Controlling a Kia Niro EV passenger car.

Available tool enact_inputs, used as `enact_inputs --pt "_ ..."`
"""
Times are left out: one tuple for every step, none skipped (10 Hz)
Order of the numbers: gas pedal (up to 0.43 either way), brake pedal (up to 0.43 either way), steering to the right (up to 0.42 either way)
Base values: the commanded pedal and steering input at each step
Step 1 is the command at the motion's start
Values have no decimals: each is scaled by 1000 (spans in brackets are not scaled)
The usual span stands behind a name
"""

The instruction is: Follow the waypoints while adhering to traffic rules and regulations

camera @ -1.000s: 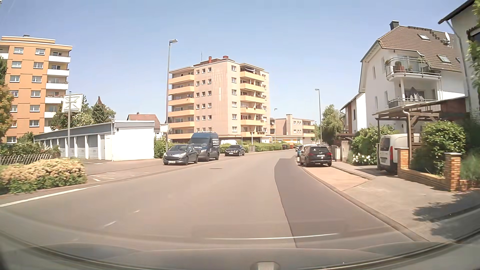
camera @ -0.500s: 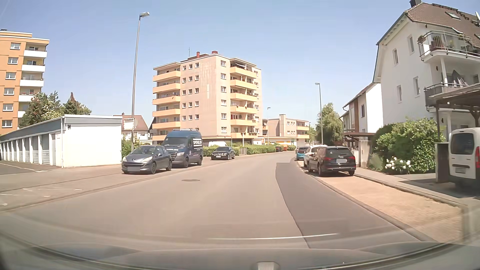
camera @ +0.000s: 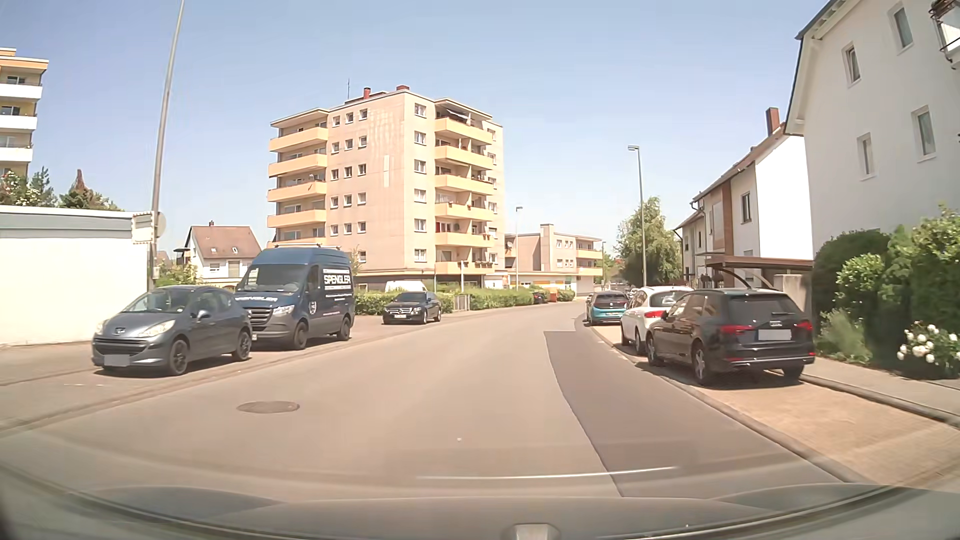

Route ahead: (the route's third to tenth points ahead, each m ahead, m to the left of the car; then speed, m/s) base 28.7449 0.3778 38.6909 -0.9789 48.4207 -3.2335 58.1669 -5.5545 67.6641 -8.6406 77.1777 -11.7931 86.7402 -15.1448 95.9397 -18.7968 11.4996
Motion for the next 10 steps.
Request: enact_inputs --pt "0 238 34" --pt "0 238 34" --pt "0 238 33" --pt "0 213 33" --pt "0 171 33" --pt "0 55 32" --pt "0 0 30" --pt "0 0 28" --pt "0 0 22" --pt "0 0 16"
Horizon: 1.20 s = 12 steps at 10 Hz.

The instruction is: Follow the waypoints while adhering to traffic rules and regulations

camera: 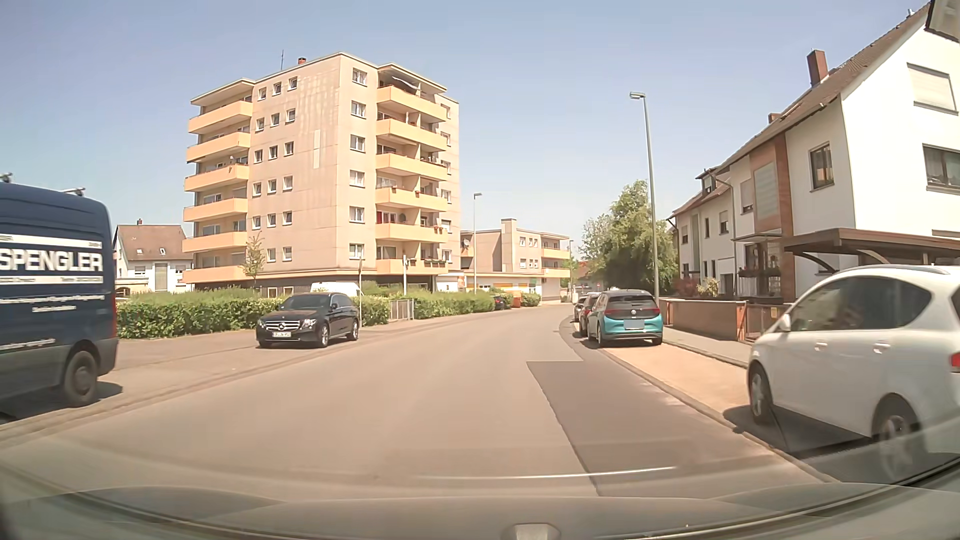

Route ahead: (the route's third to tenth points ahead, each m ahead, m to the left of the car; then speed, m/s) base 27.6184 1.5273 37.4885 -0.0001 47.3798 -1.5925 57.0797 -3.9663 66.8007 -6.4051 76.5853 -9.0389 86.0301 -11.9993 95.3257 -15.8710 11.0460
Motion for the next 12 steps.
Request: enact_inputs --pt "0 0 13" --pt "0 0 12" --pt "0 0 12" --pt "0 0 12" --pt "0 0 13" --pt "20 0 16" --pt "28 0 20" --pt "59 0 24" --pt "59 0 24" --pt "59 0 24" --pt "59 0 24" --pt "47 0 23"
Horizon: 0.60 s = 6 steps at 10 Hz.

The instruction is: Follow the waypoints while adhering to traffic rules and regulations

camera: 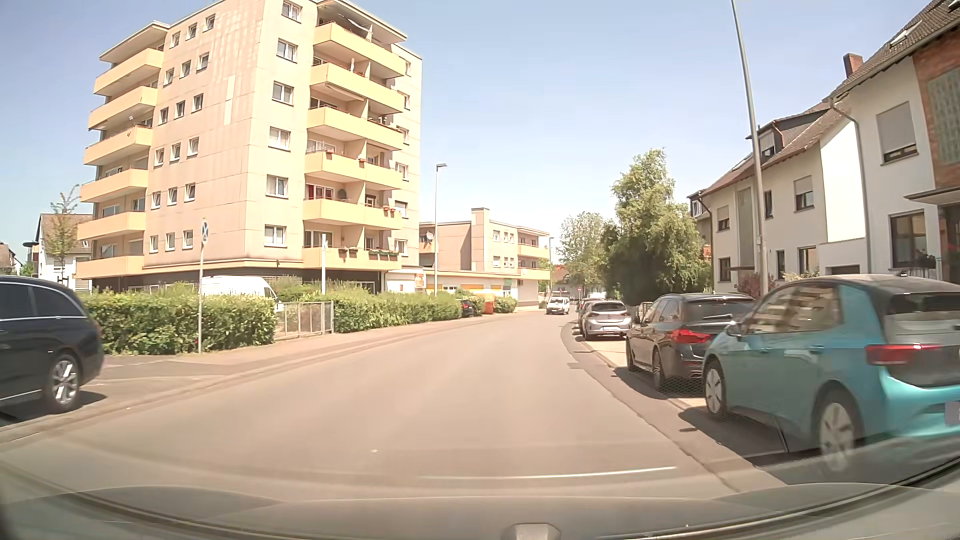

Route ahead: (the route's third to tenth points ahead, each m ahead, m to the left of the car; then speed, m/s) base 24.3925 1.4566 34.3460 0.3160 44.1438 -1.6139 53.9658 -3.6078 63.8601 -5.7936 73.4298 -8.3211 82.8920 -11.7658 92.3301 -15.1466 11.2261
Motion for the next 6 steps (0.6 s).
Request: enact_inputs --pt "39 0 23" --pt "0 0 22" --pt "0 0 21" --pt "0 0 22" --pt "0 0 22" --pt "0 0 22"
